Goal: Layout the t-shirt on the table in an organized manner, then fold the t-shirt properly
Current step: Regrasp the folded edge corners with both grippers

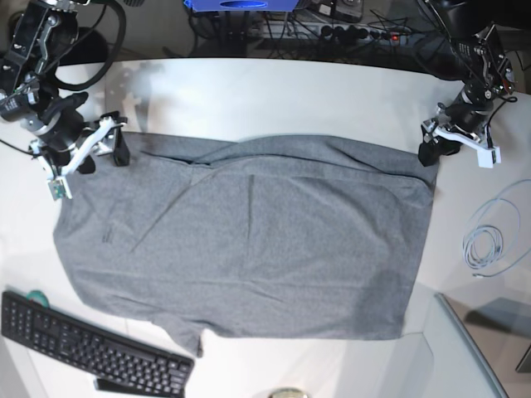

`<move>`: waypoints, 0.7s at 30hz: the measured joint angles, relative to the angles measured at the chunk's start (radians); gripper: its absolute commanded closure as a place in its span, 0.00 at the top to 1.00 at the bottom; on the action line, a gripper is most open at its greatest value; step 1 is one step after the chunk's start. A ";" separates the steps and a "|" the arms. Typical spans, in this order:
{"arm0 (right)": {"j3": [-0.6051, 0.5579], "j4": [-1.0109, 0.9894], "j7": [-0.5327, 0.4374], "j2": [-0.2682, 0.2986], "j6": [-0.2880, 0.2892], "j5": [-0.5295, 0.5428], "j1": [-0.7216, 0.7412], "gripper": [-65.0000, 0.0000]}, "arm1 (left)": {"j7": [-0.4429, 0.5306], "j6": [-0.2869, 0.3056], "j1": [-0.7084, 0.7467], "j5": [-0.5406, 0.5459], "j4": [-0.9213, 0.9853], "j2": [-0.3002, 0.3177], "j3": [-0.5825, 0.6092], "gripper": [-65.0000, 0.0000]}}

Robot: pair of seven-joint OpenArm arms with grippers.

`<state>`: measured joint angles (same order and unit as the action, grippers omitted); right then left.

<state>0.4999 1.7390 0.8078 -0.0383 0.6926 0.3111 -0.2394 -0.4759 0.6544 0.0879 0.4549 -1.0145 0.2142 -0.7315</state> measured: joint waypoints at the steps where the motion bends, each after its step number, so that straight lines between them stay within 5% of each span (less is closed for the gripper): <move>1: 0.000 0.000 -0.001 0.000 0.000 0.002 0.000 0.57 | 0.029 -0.021 -0.006 0.004 0.024 0.002 0.000 0.56; 8: 0.000 0.000 0.000 0.000 0.000 0.003 0.000 0.57 | 0.063 -0.026 -0.034 0.022 0.077 0.005 0.004 0.66; 21: 0.113 0.000 0.003 0.000 0.000 0.000 0.003 0.57 | 0.085 -0.024 -0.113 -0.012 0.161 0.008 0.006 0.64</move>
<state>0.6125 1.7390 0.8104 -0.0387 0.6930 0.3115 -0.2363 -0.3912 0.6304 -0.0254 0.4427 -0.8532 0.2222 -0.7254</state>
